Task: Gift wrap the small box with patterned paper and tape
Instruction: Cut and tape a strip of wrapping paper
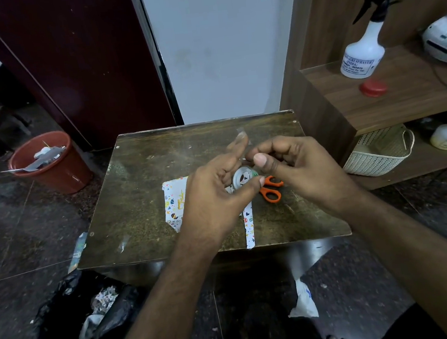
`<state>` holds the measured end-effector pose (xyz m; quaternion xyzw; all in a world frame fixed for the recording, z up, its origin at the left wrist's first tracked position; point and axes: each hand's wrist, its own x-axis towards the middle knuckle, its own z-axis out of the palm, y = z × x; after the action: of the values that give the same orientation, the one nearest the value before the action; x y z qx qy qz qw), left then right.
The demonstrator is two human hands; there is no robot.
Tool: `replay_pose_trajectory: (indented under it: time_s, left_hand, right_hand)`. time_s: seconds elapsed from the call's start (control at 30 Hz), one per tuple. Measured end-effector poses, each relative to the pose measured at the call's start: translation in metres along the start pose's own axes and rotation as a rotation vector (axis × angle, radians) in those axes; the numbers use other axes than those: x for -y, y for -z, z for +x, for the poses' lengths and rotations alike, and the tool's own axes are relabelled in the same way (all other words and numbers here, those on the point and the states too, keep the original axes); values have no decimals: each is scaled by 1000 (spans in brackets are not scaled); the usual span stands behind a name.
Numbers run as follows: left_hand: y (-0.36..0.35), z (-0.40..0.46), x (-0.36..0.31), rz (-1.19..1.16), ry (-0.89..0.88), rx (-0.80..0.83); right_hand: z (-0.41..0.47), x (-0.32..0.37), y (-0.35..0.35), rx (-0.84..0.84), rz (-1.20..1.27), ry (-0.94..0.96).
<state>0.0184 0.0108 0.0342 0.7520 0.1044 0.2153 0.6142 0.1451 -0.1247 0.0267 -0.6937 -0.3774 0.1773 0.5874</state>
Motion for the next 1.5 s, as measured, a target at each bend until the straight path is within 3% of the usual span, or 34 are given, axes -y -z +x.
replay_pose_trajectory:
  time_s: [0.33, 0.6, 0.67, 0.83, 0.93, 1.33, 1.5]
  left_hand:
    - [1, 1, 3, 32, -33, 67]
    - [-1, 1, 8, 116, -97, 56]
    - [-3, 1, 9, 120, -109, 44]
    - [-2, 1, 7, 36, -124, 23]
    - [-2, 1, 6, 31, -133, 14]
    - [-1, 0, 1, -2, -121, 12]
    - [-1, -1, 2, 23, -143, 28]
  right_hand:
    - [2, -2, 6, 85, 30, -21]
    - [3, -11, 0, 91, -482, 148]
    - [3, -10, -1, 87, -510, 167]
    - [1, -2, 0, -28, -156, 104]
    - [-2, 5, 5, 2, 0, 94]
    - [-2, 8, 8, 47, 176, 70]
    - [-1, 11, 12, 92, 123, 100]
